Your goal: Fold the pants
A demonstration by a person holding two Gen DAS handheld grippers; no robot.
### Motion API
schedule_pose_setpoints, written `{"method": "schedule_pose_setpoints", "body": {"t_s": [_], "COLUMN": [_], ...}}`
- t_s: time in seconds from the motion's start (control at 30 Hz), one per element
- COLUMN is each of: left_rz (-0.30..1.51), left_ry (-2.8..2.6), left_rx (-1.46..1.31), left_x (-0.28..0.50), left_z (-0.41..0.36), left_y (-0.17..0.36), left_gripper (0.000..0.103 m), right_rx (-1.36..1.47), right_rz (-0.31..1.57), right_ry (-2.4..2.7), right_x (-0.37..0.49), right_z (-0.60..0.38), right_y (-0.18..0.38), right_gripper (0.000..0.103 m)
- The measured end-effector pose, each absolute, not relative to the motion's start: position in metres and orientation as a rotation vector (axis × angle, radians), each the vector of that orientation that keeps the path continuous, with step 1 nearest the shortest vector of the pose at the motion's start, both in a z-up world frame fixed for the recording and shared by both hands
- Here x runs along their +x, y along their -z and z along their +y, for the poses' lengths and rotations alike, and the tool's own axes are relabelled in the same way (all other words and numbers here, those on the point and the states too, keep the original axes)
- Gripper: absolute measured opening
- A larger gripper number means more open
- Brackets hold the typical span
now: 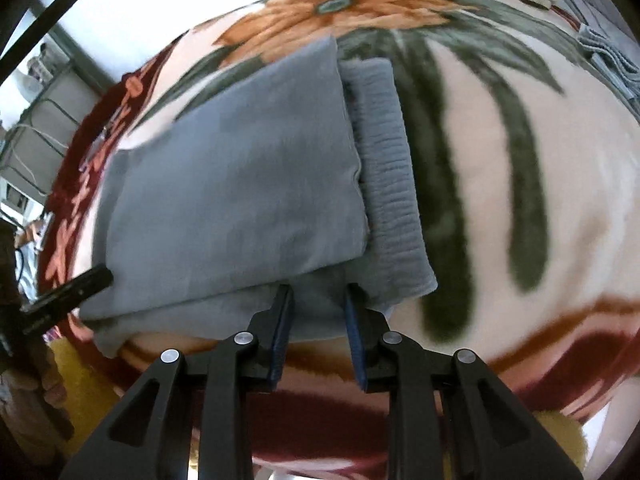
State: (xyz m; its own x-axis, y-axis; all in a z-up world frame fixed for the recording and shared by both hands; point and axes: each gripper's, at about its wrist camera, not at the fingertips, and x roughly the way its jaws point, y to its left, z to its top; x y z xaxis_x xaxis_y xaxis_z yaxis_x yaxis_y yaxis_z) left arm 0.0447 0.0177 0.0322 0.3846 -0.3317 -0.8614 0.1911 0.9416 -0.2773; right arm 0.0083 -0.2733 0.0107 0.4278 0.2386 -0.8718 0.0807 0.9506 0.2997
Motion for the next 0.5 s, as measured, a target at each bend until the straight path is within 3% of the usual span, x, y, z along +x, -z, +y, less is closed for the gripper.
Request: {"method": "schedule_pose_setpoints", "body": {"t_s": [0.1, 0.2, 0.23, 0.5], "left_rz": [1.126, 1.113, 1.112, 1.128], "left_ry": [0.328, 0.317, 0.314, 0.303], "left_rx": [-0.168, -0.197, -0.197, -0.187], "left_x": [0.041, 0.032, 0.030, 0.025], "left_z": [0.022, 0.028, 0.029, 0.029], "left_y": [-0.037, -0.045, -0.046, -0.050], "left_gripper": [0.037, 0.037, 0.038, 0.044], "right_rx": [0.353, 0.412, 0.432, 0.435], "right_rz": [1.069, 1.008, 1.003, 1.109], "right_ry": [-0.083, -0.030, -0.013, -0.033], "right_x": [0.000, -0.002, -0.001, 0.037], "right_z": [-0.285, -0.302, -0.308, -0.312], "right_y": [-0.028, -0.038, -0.039, -0.002], "right_gripper": [0.032, 0.058, 0.062, 0.062]}}
